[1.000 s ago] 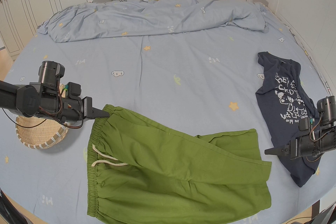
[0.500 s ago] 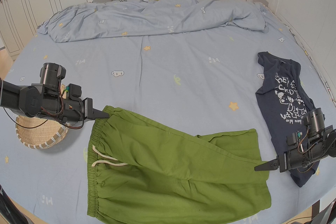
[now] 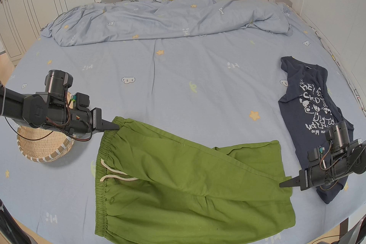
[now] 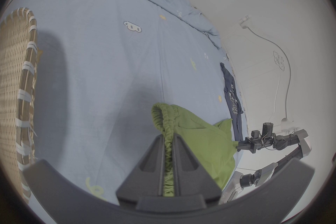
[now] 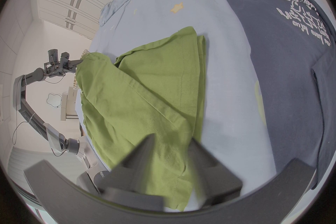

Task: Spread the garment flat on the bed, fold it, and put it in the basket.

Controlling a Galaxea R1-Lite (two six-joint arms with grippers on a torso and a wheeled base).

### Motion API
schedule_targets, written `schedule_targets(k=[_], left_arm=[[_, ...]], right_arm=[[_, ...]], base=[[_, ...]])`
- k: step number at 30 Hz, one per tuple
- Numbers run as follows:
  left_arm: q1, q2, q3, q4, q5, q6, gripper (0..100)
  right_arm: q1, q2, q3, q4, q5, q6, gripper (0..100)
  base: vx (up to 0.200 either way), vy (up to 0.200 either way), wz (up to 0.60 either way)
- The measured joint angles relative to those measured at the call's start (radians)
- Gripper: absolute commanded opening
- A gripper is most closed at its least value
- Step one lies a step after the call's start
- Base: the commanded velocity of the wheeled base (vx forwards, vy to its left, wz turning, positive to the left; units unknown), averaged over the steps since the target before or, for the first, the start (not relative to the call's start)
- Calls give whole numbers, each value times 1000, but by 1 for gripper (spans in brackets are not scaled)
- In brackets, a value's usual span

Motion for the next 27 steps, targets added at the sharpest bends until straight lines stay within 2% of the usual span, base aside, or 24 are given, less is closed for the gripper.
schedule_targets(k=[9,13,16,17,21,27], left_arm=[[0,3,0,0,2,1,0],[6,3,1,0,3,1,0],[12,2,2,-3,3,1,0],[15,1,2,-4,4,1,0],[26,-1,2,-17,7,2,0],[57,1,0,-53,10,1,0]], right_arm=[[-13,7,1,-30,-6,-1,0],[-22,7,-18,-91,-20,-1,0],[-17,9,-73,-98,-86,-1,0],[-10,13,-105,-99,-140,-1,0],[20,36,-219,-99,-269,-3,0],[73,89,-454,-49,-350,-4,0]], base=[[0,0,0],[0,0,0],[0,0,0],[0,0,0],[0,0,0],[0,0,0]])
